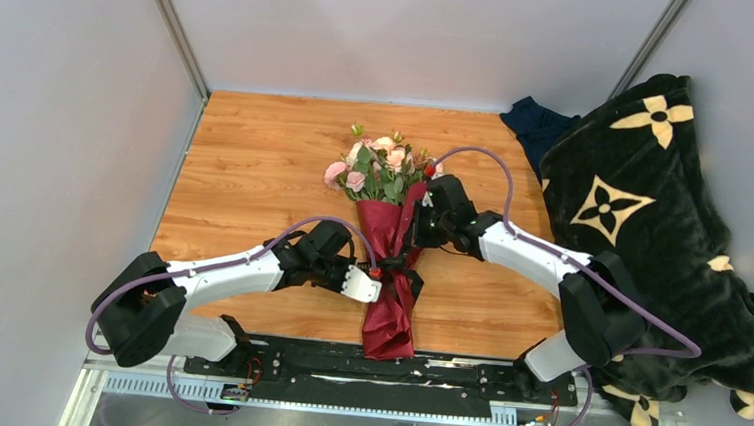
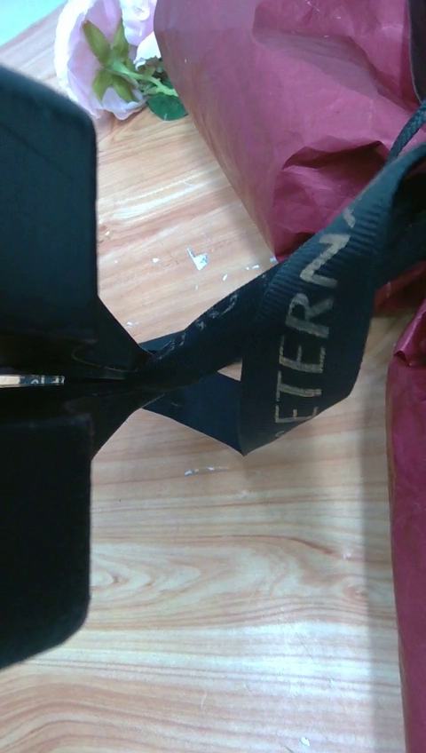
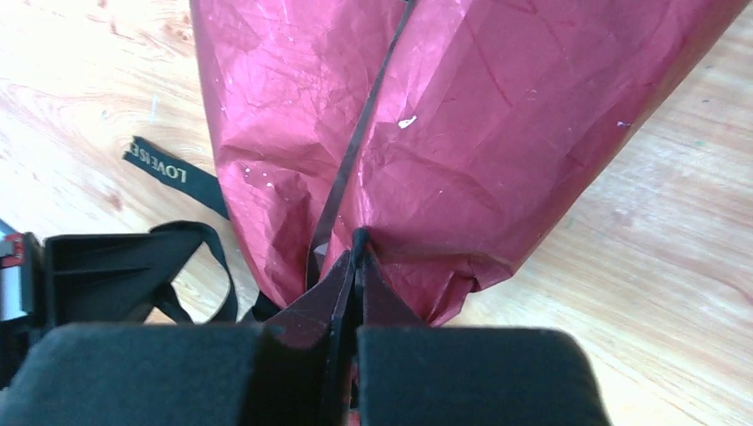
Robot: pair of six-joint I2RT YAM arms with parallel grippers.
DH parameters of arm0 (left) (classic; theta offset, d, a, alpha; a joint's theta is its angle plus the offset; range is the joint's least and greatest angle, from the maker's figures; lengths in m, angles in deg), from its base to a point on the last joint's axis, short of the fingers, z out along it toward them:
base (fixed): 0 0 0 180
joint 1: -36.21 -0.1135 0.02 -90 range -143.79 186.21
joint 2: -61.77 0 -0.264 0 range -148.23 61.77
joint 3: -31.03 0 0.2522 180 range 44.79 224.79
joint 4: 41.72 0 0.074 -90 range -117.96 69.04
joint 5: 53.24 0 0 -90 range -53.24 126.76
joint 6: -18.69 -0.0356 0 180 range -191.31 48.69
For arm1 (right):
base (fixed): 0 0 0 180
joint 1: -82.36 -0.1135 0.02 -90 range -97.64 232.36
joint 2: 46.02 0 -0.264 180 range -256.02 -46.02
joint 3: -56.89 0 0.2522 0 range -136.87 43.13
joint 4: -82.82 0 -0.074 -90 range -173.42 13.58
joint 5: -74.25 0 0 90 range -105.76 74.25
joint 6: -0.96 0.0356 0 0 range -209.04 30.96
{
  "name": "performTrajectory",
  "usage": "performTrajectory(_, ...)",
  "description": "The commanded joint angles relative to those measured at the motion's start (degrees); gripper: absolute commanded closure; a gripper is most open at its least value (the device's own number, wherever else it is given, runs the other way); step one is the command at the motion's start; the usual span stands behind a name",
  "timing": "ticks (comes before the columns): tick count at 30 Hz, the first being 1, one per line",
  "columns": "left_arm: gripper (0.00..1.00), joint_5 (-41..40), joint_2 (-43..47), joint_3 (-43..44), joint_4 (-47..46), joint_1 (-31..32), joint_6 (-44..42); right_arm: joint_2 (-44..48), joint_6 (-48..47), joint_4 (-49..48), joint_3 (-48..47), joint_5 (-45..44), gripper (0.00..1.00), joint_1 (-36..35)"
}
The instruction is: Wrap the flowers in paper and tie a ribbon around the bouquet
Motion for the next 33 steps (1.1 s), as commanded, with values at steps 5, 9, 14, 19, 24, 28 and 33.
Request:
performTrajectory(5,1.0,-4.9,-0.2,3.4,4.1,-5.7,-5.4,8.6,-1.8,0.8,5.2,-6.3,1.0,5.8)
performTrajectory(9,1.0,-7.1,-1.6,3.5,5.2,-8.7,-8.5,12.2,-1.3,0.6,10.7,-3.1,1.0,10.6)
performTrajectory(14,1.0,-9.0,-2.7,0.6,0.4,-12.6,-13.0,15.2,0.0,0.1,18.4,0.9,1.0,17.3)
performTrajectory(19,1.0,-9.6,-3.8,-2.5,-3.3,-16.0,-18.0,16.0,-0.8,0.7,21.8,1.5,1.0,21.2)
performTrajectory(24,1.0,-8.7,-3.9,-4.5,-5.7,-17.8,-21.5,14.7,-1.3,-0.1,22.5,2.8,1.0,22.1)
performTrajectory(28,1.0,-9.0,-4.3,-7.2,-5.9,-21.0,-28.8,14.0,-1.6,0.3,23.9,5.7,1.0,26.2)
performTrajectory(33,1.0,-8.6,-3.3,-8.8,-5.9,-22.8,-30.6,14.4,-2.2,-0.1,25.8,7.2,1.0,30.7)
